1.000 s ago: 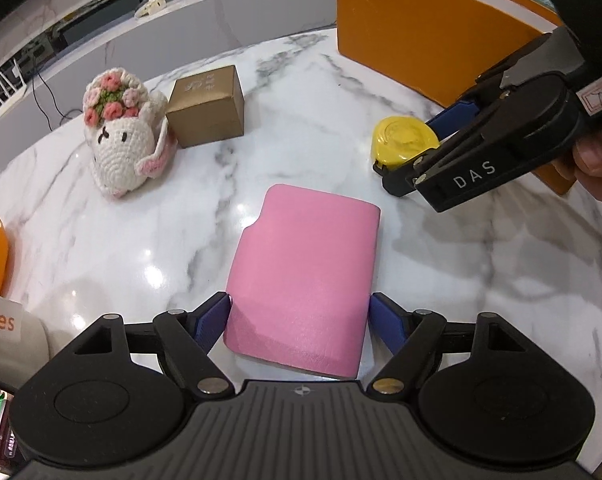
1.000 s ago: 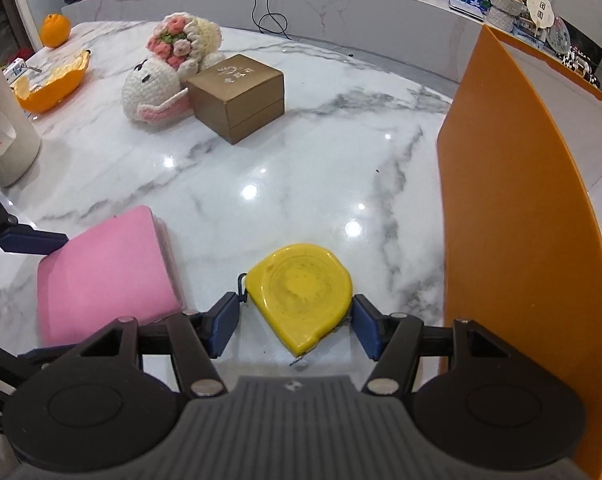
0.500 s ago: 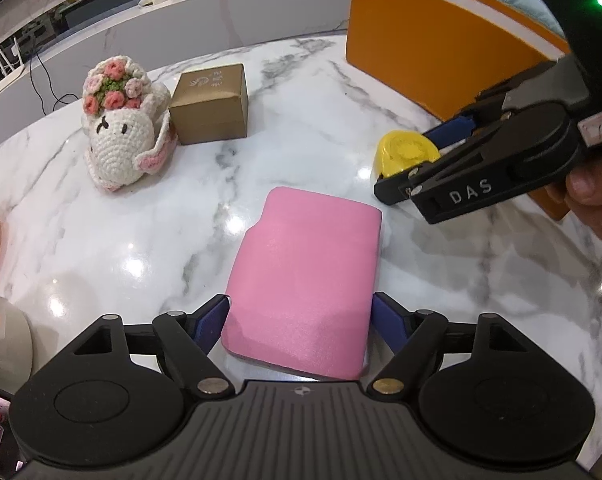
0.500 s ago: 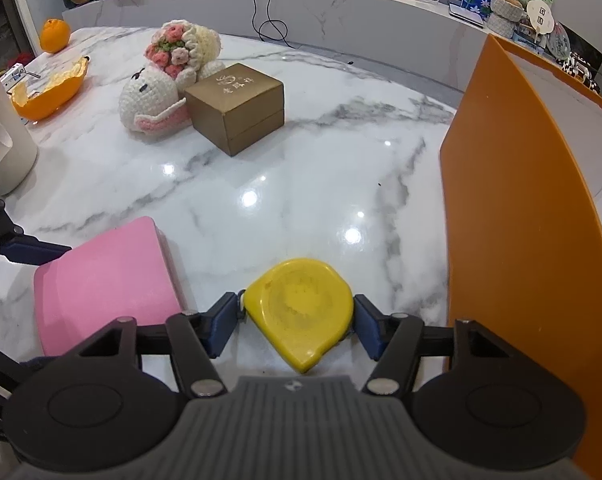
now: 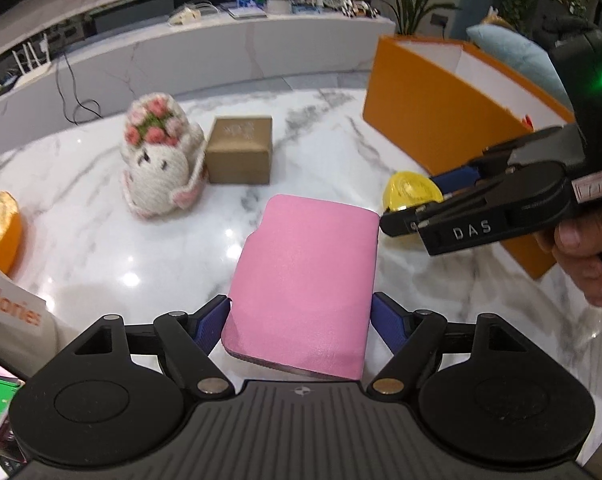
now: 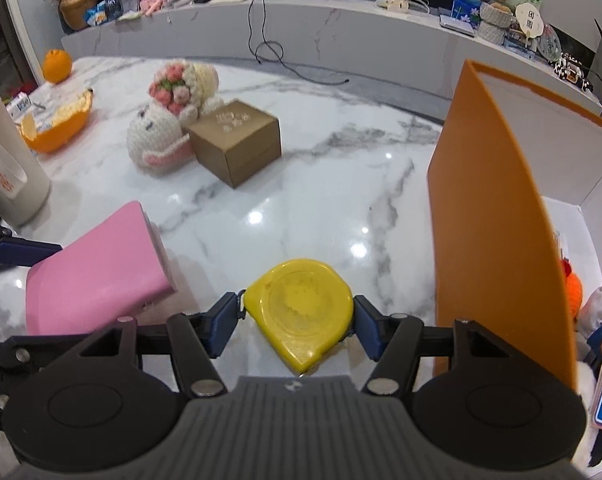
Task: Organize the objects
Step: 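Lift and carry the pink notebook and tape measure over the orange storage box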
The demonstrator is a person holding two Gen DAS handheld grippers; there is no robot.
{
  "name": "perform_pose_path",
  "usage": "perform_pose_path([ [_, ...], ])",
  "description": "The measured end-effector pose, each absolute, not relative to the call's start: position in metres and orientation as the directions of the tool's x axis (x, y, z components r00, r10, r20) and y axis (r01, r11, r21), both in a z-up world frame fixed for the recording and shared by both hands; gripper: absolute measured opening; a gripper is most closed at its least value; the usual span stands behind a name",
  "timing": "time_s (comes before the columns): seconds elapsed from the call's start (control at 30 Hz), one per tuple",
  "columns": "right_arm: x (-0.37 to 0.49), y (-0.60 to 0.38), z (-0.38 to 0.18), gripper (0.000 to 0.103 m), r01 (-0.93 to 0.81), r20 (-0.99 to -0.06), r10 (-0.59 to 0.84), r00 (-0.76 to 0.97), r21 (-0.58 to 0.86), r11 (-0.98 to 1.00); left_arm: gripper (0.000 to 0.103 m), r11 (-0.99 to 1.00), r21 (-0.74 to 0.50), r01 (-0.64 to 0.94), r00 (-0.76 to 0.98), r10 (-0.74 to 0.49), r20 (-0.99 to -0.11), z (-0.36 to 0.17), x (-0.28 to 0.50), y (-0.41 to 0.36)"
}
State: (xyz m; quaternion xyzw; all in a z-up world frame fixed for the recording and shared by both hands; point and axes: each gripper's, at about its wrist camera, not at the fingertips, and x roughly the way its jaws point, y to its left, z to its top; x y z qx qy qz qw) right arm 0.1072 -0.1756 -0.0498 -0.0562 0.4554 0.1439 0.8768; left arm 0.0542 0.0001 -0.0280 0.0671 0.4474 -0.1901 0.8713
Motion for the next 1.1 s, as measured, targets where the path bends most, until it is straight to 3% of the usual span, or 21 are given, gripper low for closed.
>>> perform_pose_path([
  [1.1, 0.079, -0.254, 0.051, 0.063, -0.172, -0.584, 0.208, 0.784, 0.118, 0.978, 0.089, 0.924, -0.042, 0.379, 0.712, -0.32, -0.625, 0.046, 0.067, -0.071],
])
